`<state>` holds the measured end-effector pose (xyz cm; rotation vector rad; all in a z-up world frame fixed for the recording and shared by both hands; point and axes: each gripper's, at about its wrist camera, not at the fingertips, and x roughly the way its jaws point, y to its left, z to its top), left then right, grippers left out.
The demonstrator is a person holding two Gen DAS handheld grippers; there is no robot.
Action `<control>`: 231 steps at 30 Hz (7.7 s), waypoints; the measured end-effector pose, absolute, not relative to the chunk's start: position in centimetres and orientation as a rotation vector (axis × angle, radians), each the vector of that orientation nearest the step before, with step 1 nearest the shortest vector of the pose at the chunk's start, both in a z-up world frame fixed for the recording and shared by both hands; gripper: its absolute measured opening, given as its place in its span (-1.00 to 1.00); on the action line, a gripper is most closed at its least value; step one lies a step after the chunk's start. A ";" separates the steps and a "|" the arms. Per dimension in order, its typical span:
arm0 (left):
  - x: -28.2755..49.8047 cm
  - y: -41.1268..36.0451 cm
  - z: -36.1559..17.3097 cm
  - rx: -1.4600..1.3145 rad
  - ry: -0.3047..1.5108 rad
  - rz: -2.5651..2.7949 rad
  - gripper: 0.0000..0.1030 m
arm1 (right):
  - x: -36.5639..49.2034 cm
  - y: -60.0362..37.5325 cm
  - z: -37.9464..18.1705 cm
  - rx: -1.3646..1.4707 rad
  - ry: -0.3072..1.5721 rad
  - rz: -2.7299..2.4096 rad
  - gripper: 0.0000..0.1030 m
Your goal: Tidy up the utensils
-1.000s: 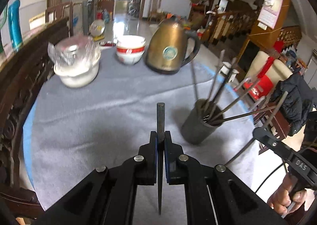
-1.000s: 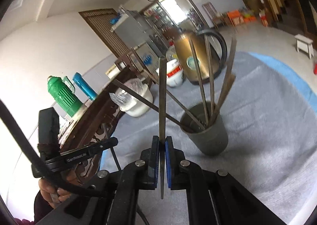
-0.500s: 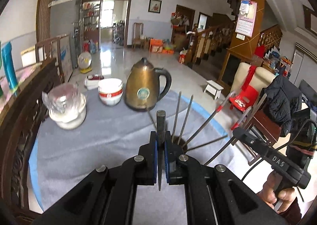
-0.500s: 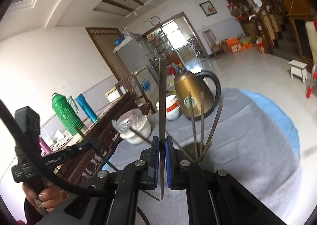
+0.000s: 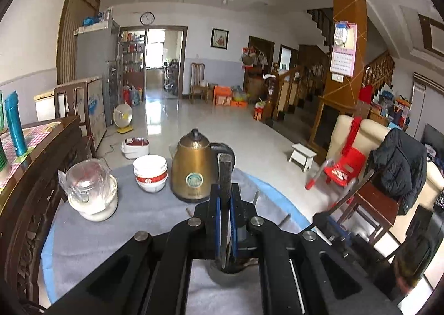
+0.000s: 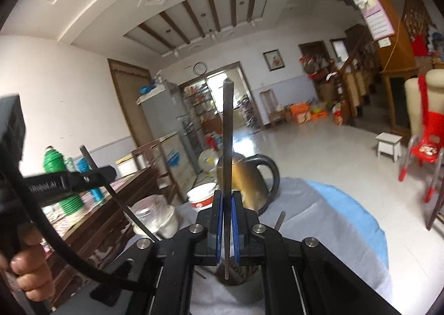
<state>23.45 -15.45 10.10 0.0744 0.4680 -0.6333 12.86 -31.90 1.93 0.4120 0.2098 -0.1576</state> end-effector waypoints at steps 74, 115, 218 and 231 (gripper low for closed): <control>25.0 -15.8 1.2 0.155 0.541 -0.456 -0.08 | 15.8 -33.7 -4.9 0.582 0.407 -0.140 -0.82; 16.3 -12.8 -0.7 0.375 0.567 -0.268 0.73 | 5.9 -31.5 -3.2 0.469 0.447 -0.216 0.25; 4.6 -2.0 4.4 0.315 0.402 -0.036 0.89 | -4.0 -20.2 1.5 0.354 0.309 -0.103 0.33; 4.6 -1.8 4.2 0.308 0.405 -0.031 0.89 | -4.0 -20.2 1.5 0.353 0.311 -0.103 0.33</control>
